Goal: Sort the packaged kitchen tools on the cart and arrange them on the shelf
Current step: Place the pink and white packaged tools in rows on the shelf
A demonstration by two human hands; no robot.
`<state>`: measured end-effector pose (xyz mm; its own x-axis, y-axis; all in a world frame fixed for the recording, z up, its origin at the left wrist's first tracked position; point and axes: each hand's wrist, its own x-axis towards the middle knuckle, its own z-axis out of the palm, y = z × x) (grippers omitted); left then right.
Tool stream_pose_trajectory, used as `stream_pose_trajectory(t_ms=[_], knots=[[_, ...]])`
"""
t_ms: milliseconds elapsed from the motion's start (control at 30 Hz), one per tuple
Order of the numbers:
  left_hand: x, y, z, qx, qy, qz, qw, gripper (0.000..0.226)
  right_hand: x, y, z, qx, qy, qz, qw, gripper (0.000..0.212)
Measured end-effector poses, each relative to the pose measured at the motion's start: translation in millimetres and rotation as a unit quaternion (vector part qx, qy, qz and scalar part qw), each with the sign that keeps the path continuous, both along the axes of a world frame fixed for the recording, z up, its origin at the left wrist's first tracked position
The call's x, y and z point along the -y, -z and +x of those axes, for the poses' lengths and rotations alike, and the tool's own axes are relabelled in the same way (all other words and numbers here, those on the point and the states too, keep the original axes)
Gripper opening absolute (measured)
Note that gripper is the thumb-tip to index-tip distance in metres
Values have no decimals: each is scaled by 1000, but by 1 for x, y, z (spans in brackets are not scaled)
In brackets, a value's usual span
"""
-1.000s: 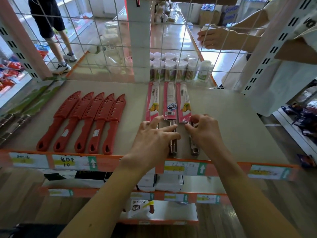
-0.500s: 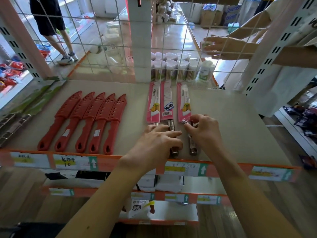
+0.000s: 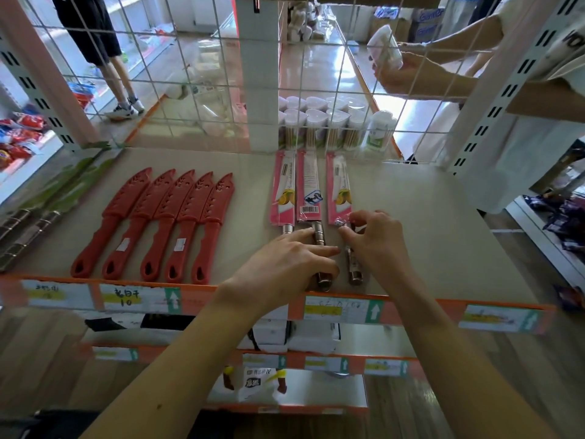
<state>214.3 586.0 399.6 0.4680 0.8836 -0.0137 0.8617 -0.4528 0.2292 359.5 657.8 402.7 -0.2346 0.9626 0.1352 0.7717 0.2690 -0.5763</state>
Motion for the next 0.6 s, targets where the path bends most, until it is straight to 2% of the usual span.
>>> stream_pose_trajectory(t_ms=[467, 600], knots=[[3, -13, -1, -18, 14, 9, 1000, 35, -3, -2, -1, 17, -6, -6, 1000, 32], [8, -9, -4, 26, 2, 56, 998, 35, -12, -16, -6, 40, -30, 4, 999, 37]])
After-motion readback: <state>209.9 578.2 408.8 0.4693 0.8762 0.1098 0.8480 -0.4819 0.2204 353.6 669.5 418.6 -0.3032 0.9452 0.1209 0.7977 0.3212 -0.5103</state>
